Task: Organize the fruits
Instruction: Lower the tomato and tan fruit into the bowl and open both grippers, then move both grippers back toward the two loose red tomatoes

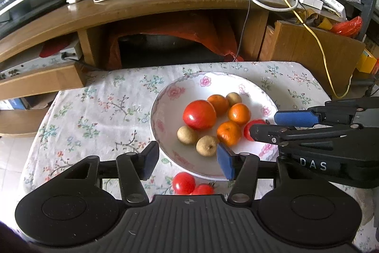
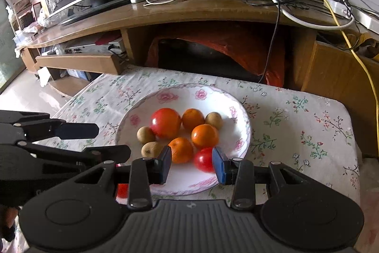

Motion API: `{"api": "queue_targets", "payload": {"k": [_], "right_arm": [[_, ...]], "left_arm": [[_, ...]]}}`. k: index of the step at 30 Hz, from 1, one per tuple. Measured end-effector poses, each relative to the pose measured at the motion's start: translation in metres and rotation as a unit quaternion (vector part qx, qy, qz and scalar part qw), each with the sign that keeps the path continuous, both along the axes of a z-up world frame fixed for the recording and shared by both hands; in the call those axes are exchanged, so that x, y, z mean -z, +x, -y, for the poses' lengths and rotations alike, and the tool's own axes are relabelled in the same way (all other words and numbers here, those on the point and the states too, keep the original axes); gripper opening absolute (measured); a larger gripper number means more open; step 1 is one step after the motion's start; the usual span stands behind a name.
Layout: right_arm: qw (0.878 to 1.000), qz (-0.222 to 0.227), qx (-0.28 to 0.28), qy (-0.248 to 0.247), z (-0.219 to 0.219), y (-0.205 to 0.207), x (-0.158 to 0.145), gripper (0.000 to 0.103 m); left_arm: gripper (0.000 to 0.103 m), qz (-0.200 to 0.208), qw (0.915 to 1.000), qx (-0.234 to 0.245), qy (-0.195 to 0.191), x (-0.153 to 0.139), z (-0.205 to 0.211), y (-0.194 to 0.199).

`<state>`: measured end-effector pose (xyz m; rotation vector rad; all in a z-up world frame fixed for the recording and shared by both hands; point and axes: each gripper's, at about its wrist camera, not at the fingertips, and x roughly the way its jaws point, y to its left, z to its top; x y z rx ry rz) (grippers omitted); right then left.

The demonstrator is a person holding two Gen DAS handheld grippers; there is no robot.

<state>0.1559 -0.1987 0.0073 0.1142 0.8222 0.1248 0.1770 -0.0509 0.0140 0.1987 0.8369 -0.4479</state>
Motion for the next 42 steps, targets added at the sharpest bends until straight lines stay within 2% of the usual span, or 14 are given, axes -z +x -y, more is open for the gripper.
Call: {"api": "queue_targets", "payload": {"k": [10, 18, 32, 34, 36, 42], "right_arm": [[0.999, -0.002, -0.047, 0.004, -0.025, -0.028, -0.005, 0.039], [0.995, -0.025, -0.093, -0.007, -0.057, -0.034, 0.019, 0.039], [0.995, -0.02, -0.1, -0.003, -0.077, -0.004, 0.05, 0.039], [0.994, -0.021, -0.103, 0.001, -0.077, -0.002, 0.05, 0.038], [0.994, -0.026, -0.104, -0.001, -0.078, -0.002, 0.05, 0.031], [0.994, -0.044, -0.103, -0.01, -0.067, -0.017, 0.047, 0.03]], "left_arm": [[0.062, -0.015, 0.9996, -0.019, -0.017, -0.006, -0.034, -0.015], [0.062, -0.026, 0.9989, -0.037, -0.009, -0.001, -0.059, -0.024], [0.064, -0.028, 0.9986, -0.032, -0.03, -0.003, -0.072, -0.024], [0.064, -0.03, 0.9986, -0.032, -0.03, -0.002, -0.071, -0.023], [0.064, -0.032, 0.9986, -0.031, -0.029, -0.001, -0.071, -0.022], [0.064, -0.038, 0.9989, -0.018, -0.018, 0.007, -0.062, -0.022]]}}
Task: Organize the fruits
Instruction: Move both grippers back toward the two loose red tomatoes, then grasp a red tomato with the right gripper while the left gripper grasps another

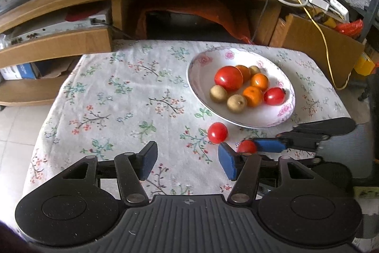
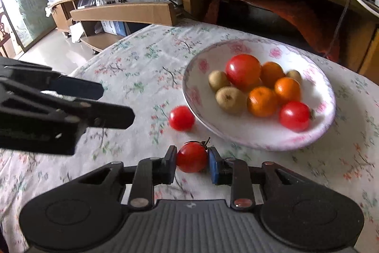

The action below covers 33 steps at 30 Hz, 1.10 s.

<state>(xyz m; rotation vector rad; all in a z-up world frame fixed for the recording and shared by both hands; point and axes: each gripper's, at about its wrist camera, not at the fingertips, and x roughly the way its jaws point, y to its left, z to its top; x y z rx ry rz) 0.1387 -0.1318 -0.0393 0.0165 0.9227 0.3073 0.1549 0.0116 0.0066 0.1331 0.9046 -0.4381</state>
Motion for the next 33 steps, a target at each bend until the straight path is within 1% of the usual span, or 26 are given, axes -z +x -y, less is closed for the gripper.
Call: {"api": "queue_targets", "payload": {"k": [6, 12, 16, 18, 20, 22, 24, 26, 29, 33], "right_arm": [[1.0, -0.015, 0.009, 0.004, 0.018, -0.024, -0.011, 0.03], [0.999, -0.03, 0.016, 0.012, 0.032, -0.05, -0.022, 0.03], [0.999, -0.027, 0.017, 0.018, 0.035, -0.055, -0.025, 0.03], [0.999, -0.027, 0.018, 0.015, 0.037, -0.054, -0.023, 0.03], [0.999, -0.032, 0.022, 0.017, 0.04, -0.054, -0.022, 0.03], [0.999, -0.034, 0.025, 0.018, 0.043, -0.055, -0.021, 0.03], [0.999, -0.034, 0.028, 0.016, 0.045, -0.055, -0.019, 0.03], [0.999, -0.037, 0.034, 0.015, 0.049, -0.055, -0.017, 0.03], [0.998, -0.038, 0.043, 0.014, 0.053, -0.055, -0.016, 0.03], [0.998, -0.039, 0.049, 0.008, 0.055, -0.059, -0.015, 0.03]], "left_arm": [[0.064, -0.01, 0.9996, 0.027, 0.004, 0.015, 0.023, 0.005], [0.061, -0.011, 0.9989, 0.045, 0.01, 0.03, 0.045, 0.013], [0.057, -0.008, 0.9985, 0.054, 0.012, 0.039, 0.054, 0.015], [0.053, -0.006, 0.9986, 0.049, 0.02, 0.043, 0.056, 0.017], [0.05, -0.001, 0.9988, 0.044, 0.019, 0.043, 0.056, 0.019], [0.049, -0.002, 0.9991, 0.04, 0.013, 0.043, 0.055, 0.021], [0.046, 0.004, 0.999, 0.04, 0.018, 0.043, 0.055, 0.02], [0.039, 0.009, 0.9988, 0.041, 0.025, 0.043, 0.057, 0.02], [0.035, 0.012, 0.9986, 0.045, 0.027, 0.043, 0.057, 0.02], [0.034, 0.016, 0.9977, 0.056, 0.034, 0.043, 0.059, 0.018]]}}
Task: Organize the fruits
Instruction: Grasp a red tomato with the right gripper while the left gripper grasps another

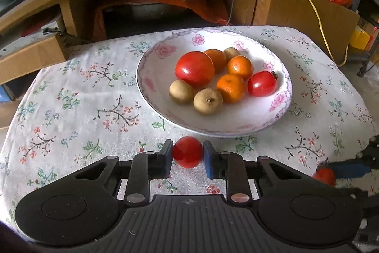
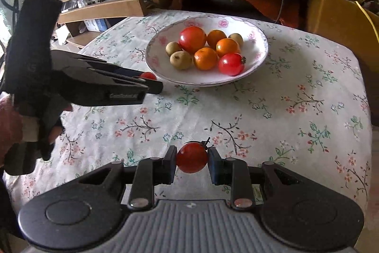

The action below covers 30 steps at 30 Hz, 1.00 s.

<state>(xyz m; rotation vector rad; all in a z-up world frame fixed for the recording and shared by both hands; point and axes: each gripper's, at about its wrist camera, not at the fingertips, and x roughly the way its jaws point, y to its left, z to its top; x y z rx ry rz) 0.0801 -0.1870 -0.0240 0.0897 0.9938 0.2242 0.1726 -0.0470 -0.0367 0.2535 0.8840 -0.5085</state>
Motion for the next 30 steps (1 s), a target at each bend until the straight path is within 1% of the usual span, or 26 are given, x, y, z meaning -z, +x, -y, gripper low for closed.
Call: {"api": "queue_targets", "payload": {"k": [5, 9, 11, 14, 18, 20, 23, 26, 28, 30], "right_arm": [[1.0, -0.001, 0.004, -0.003, -0.002, -0.005, -0.001, 0.03], [1.0, 0.001, 0.003, -0.007, -0.006, -0.016, -0.002, 0.03], [1.0, 0.0, -0.001, -0.019, -0.011, -0.02, -0.001, 0.03], [1.0, -0.003, -0.002, -0.023, -0.015, -0.027, 0.001, 0.03], [0.999, 0.002, -0.006, -0.043, -0.022, -0.037, 0.005, 0.03], [0.998, 0.011, -0.013, -0.057, -0.026, -0.041, 0.006, 0.03], [0.998, 0.02, -0.009, -0.058, -0.027, -0.046, 0.007, 0.03], [0.997, 0.036, -0.019, -0.073, -0.03, -0.05, 0.01, 0.03], [0.997, 0.038, -0.015, -0.07, -0.03, -0.051, 0.01, 0.031], [0.997, 0.042, -0.012, -0.067, -0.029, -0.053, 0.01, 0.031]], "left_arm": [[0.033, -0.001, 0.9998, 0.011, 0.018, -0.002, -0.004, -0.016], [0.033, -0.013, 0.9997, 0.006, 0.018, -0.003, -0.013, -0.036], [0.033, -0.015, 0.9996, 0.008, 0.021, -0.004, -0.016, -0.048], [0.033, -0.026, 0.9993, 0.01, 0.023, -0.006, -0.021, -0.065], [0.033, -0.035, 0.9991, 0.015, 0.019, -0.008, -0.027, -0.088], [0.033, -0.029, 0.9991, 0.019, 0.026, -0.008, -0.026, -0.096], [0.034, -0.027, 0.999, 0.025, 0.026, -0.008, -0.024, -0.104], [0.035, -0.022, 0.999, 0.025, 0.029, -0.007, -0.023, -0.107], [0.035, -0.019, 0.9991, 0.024, 0.028, -0.007, -0.024, -0.109], [0.04, -0.015, 0.9992, 0.023, 0.028, -0.006, -0.023, -0.11]]}}
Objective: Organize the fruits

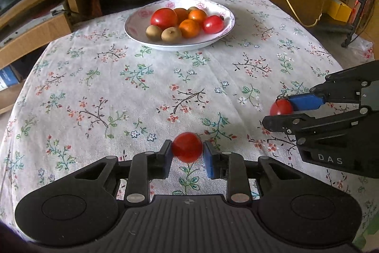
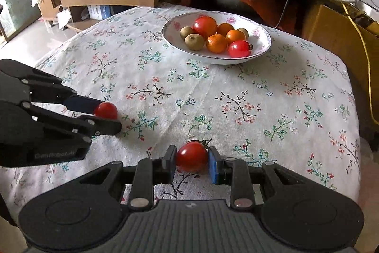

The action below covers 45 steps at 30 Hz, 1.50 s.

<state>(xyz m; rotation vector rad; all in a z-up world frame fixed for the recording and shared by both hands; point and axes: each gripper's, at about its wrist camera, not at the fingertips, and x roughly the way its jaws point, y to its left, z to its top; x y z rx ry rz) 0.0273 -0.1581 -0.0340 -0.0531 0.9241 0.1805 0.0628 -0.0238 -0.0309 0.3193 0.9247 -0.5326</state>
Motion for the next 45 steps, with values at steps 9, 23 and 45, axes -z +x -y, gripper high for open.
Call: {"api": "queue_targets", "payload": {"k": [9, 23, 45], "right_arm": [[1.0, -0.005, 0.003, 0.012, 0.003, -0.007, -0.002, 0.04], [1.0, -0.01, -0.001, 0.018, 0.002, 0.001, -0.001, 0.04], [1.0, -0.02, 0.002, 0.002, 0.002, -0.008, -0.015, 0.029]], "left_arm": [[0.06, -0.001, 0.9999, -0.009, 0.01, -0.001, -0.001, -0.001], [0.061, 0.0, 0.9995, -0.023, 0.02, 0.0, 0.009, 0.0], [0.034, -0.003, 0.9995, -0.023, 0.019, -0.008, 0.017, -0.014]]}}
